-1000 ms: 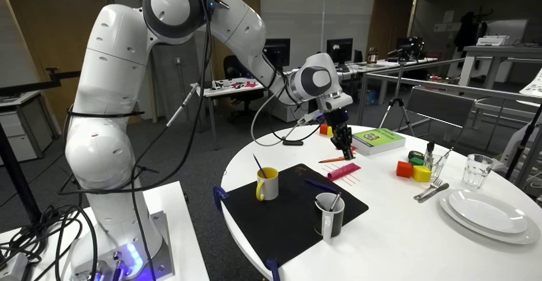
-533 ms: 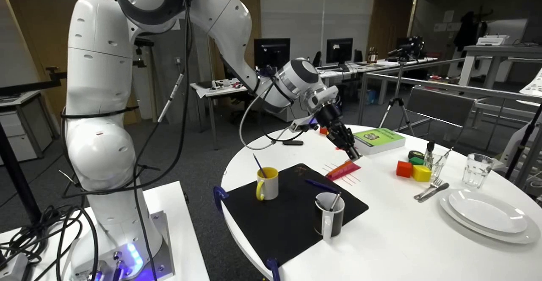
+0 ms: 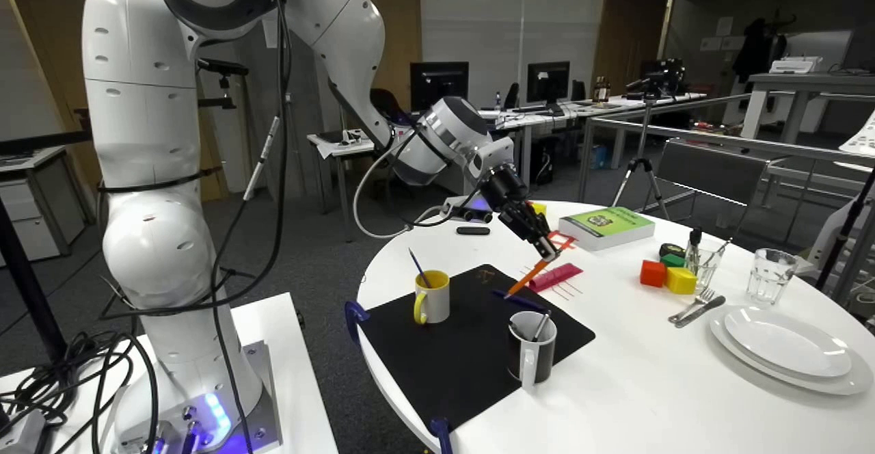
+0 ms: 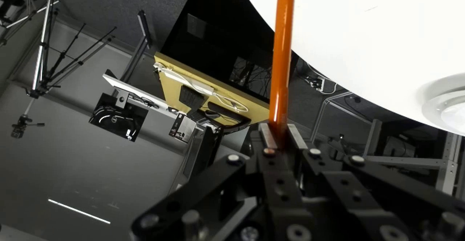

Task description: Put the orange pen in the right cup

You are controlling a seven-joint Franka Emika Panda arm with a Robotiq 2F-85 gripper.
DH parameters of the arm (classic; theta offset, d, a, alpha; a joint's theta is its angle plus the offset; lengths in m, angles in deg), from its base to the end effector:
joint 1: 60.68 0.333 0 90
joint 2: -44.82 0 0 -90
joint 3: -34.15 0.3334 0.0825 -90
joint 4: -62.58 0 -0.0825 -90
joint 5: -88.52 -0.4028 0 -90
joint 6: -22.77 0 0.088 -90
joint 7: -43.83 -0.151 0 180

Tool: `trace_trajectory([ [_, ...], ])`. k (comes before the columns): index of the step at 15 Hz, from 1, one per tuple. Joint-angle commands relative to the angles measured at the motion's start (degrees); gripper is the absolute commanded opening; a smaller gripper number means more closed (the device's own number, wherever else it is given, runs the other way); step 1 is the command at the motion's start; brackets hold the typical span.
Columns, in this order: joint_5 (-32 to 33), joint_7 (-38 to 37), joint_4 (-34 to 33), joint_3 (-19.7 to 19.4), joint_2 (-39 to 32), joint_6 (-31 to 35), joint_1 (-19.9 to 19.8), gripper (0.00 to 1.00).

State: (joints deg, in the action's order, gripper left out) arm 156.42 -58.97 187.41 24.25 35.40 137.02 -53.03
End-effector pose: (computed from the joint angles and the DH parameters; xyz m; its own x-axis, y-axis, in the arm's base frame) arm 0.5535 -0.1155 0.3038 0.4438 -0.4462 0.7771 -0.8958 -0.2444 0.3713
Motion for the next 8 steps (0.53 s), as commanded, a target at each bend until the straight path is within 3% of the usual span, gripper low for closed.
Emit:
trace_trajectory([
  [1,4.3,-3.0,2.9,3.0,1.1,-0.2,-3.9,0.03],
  [8,7.2,-11.8,0.2,4.8,-3.9,2.3,-6.7,0.03],
])
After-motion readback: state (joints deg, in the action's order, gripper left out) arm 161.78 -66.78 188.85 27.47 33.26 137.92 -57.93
